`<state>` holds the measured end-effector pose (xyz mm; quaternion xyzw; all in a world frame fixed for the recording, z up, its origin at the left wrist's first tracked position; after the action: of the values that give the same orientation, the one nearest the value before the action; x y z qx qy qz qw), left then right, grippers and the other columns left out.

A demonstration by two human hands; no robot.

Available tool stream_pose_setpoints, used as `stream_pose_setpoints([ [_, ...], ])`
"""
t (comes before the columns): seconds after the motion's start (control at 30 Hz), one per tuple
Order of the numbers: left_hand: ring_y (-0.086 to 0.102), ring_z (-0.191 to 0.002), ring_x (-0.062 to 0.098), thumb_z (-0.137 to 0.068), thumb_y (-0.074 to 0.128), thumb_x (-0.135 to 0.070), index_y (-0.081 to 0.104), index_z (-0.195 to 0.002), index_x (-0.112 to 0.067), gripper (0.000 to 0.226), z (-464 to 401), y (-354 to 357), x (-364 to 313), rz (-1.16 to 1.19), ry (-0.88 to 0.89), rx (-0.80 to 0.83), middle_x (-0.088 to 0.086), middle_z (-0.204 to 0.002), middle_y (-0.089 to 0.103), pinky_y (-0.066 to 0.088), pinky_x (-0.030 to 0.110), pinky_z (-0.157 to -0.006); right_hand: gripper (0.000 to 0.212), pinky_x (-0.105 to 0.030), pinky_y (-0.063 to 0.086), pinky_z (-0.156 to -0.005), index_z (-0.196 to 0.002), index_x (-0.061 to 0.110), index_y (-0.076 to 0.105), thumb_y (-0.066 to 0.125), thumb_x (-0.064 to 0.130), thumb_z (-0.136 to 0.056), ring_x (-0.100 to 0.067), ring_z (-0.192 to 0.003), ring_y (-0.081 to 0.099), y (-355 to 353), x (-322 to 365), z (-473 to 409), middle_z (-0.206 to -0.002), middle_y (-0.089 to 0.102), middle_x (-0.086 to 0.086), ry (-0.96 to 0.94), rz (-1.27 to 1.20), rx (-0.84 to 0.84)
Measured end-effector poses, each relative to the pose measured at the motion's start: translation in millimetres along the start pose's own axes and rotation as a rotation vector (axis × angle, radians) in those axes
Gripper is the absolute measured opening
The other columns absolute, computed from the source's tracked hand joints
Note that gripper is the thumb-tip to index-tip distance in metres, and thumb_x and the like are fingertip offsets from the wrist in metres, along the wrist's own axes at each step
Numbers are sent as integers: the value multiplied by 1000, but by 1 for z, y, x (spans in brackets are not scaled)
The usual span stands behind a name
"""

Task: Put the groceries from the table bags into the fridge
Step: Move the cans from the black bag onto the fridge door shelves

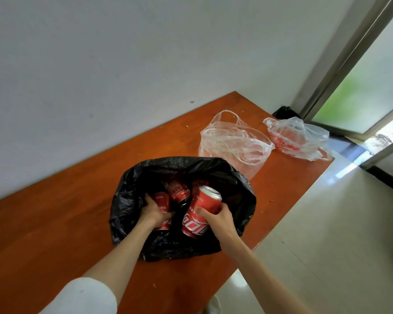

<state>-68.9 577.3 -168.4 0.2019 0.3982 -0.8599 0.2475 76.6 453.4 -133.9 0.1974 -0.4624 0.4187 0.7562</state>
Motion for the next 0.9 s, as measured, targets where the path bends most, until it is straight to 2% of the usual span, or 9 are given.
stream_pose_setpoints([
  [0.07, 44, -124, 32, -73, 77, -20, 14, -145, -8, 96, 2, -2, 8, 120, 35, 31, 19, -138, 42, 38, 37, -102, 52, -26, 47, -77, -118, 17, 43, 73, 26, -77, -9, -88, 59, -5, 4, 9, -102, 58, 4, -3, -81, -1],
  [0.17, 60, -100, 26, -72, 77, -13, 47, -122, -8, 59, 13, -4, 12, 307, 80, 126, 14, -112, 60, 49, 34, -86, 51, -34, 51, -86, -120, 15, 47, 71, 29, -78, -16, -95, 63, -15, 9, 21, -107, 62, -1, -23, -198, -20],
  [0.23, 63, -95, 26, -75, 74, -13, 49, -117, -10, 49, 22, -8, 6, 413, 105, 218, 13, -107, 63, 52, 36, -82, 48, -39, 51, -90, -120, 16, 48, 69, 30, -79, -21, -97, 64, -24, 14, 31, -109, 64, -5, -35, -295, -37],
  [0.33, 65, -91, 30, -76, 71, -12, 49, -122, -1, 53, 39, -13, -13, 627, 126, 354, 20, -109, 64, 55, 40, -72, 43, -44, 51, -91, -118, 15, 50, 66, 28, -80, -27, -100, 64, -44, 21, 46, -109, 65, -10, -33, -485, -58],
  [0.43, 65, -86, 32, -69, 66, -12, 51, -118, 3, 54, 67, -8, -43, 791, 162, 524, 23, -104, 64, 58, 38, -64, 59, -51, 48, -94, -119, 12, 50, 70, 35, -68, -33, -103, 63, -75, 23, 64, -112, 65, -15, -41, -613, -75],
  [0.57, 69, -77, 28, -74, 54, -11, 55, -109, 3, 37, 118, 23, -86, 867, 242, 735, 19, -90, 69, 59, 36, -64, 55, -41, 54, -83, -113, 14, 53, 65, 37, -65, -28, -95, 66, -132, 27, 95, -105, 67, -11, -129, -657, -122],
  [0.7, 67, -80, 26, -75, 55, -21, 54, -114, -2, 43, 173, 77, -131, 827, 280, 846, 17, -96, 66, 58, 34, -67, 43, -41, 56, -80, -114, 13, 55, 60, 36, -77, -27, -90, 68, -202, 24, 127, -103, 70, -11, -191, -727, -177],
  [0.8, 68, -80, 26, -74, 61, -25, 52, -117, -8, 47, 214, 132, -164, 721, 333, 864, 16, -98, 66, 58, 38, -64, 33, -41, 55, -78, -108, 11, 56, 57, 32, -83, -23, -81, 70, -266, 13, 158, -91, 72, -9, -225, -809, -219],
  [0.9, 65, -86, 30, -80, 61, -22, 48, -117, -9, 42, 264, 195, -195, 593, 392, 851, 16, -101, 65, 56, 44, -73, 47, -41, 56, -74, -111, 10, 55, 61, 36, -73, -24, -83, 67, -340, 0, 190, -94, 68, -11, -256, -843, -295],
])
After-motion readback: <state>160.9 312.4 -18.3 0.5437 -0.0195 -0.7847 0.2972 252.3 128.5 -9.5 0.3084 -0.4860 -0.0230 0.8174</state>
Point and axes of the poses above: each hand's wrist, its own z-axis away from the middle knuckle, its own y-axis out of the palm, x = y × z, the point moved 4 cm from there along -z, towards the middle knuckle
